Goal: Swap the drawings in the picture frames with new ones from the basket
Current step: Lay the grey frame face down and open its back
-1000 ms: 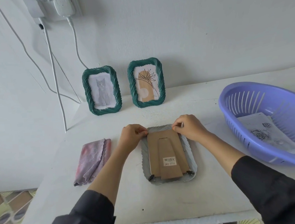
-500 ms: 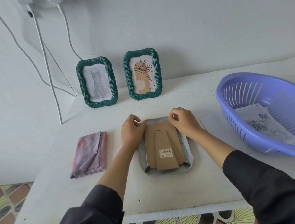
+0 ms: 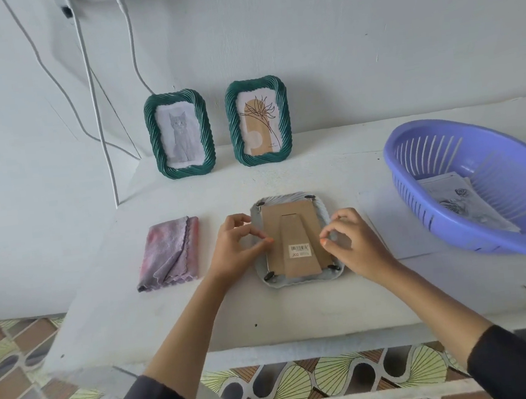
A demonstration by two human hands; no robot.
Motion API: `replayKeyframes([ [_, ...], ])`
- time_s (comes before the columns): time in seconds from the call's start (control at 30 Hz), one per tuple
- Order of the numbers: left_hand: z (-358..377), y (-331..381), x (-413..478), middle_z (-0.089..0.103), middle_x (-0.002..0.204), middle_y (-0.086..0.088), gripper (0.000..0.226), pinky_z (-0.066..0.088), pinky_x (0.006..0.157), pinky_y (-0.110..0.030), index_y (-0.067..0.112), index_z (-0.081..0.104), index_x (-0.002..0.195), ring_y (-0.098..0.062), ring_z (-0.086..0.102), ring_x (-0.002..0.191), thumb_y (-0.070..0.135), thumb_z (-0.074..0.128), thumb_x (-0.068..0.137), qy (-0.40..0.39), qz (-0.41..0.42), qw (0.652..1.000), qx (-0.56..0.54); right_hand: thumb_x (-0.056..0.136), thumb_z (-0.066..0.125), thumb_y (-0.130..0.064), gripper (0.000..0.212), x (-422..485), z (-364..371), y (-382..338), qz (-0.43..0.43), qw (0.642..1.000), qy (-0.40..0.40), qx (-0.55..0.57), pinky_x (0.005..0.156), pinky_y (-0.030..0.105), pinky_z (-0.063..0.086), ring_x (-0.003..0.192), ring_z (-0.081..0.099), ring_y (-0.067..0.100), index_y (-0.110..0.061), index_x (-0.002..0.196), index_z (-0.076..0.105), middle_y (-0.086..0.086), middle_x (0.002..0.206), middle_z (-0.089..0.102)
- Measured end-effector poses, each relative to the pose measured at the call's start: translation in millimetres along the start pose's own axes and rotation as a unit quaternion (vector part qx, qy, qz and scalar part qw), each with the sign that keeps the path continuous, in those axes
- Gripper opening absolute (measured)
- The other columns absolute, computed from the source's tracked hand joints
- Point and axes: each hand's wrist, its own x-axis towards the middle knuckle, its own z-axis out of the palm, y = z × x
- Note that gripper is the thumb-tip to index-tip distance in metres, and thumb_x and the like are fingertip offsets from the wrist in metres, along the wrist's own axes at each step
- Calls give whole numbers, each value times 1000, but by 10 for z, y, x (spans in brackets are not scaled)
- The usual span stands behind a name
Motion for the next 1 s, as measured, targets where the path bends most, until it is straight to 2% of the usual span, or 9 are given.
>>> replayKeyframes([
  [0.07,-24,16,-114,48,112,3,17,31,93,-16,31,67,69,-10,45,114,20,79,71,-19,11,1000,1,80,66,-8,6,-135,-33,-21,4,1000,-9,9,81,11,29,103,48,10,-7,86,68,-1,104,42],
  [0.17,-71,0,-246,47,109,10,30,30,97,-19,47,65,60,-9,44,116,24,84,63,-44,26,999,2,82,66,-12,7,-278,-68,-35,20,999,-35,33,91,15,28,112,45,9,-11,88,68,-2,113,43],
  [0.23,-106,-20,-300,45,108,15,34,29,95,-13,50,66,59,-9,42,115,23,87,59,-59,33,998,11,81,68,-17,7,-335,-89,-52,30,997,-52,48,95,17,25,118,42,8,-18,88,66,-4,120,41],
  [0.33,-142,-8,-376,42,110,17,32,27,92,-6,42,66,67,-8,38,112,22,88,56,-90,37,995,33,73,76,-24,21,-385,-118,-81,27,995,-78,60,96,16,22,124,34,3,-32,83,60,-6,125,37],
  [0.43,-144,7,-429,42,110,19,32,27,93,-14,40,65,69,-7,37,111,22,88,56,-89,47,993,56,66,81,-25,31,-398,-127,-87,16,995,-89,53,98,16,22,126,32,2,-36,81,56,-7,125,35],
  [0.67,-116,27,-481,42,113,23,28,24,97,-19,43,65,71,-8,33,115,25,84,62,-92,54,992,67,69,79,-24,33,-381,-107,-38,8,993,-102,61,104,25,23,130,30,14,-43,76,53,-4,127,32],
  [0.8,-96,64,-532,45,118,17,22,21,99,-21,39,67,70,-7,30,118,23,81,68,-100,37,993,57,70,77,-27,29,-368,-104,-34,15,992,-116,56,108,32,24,133,28,19,-43,76,54,-4,128,30],
  [0.93,-84,81,-543,46,120,11,20,20,99,-21,37,67,70,-7,29,119,22,80,69,-97,20,994,51,72,76,-29,32,-370,-100,-34,4,992,-115,47,110,36,25,135,27,22,-51,69,53,-5,129,31],
  [1.0,-80,83,-543,46,119,12,21,21,100,-22,37,67,69,-8,29,119,21,81,68,-93,11,994,47,74,75,-28,32,-379,-101,-44,4,993,-113,42,110,39,27,135,27,23,-49,69,52,-3,132,31],
])
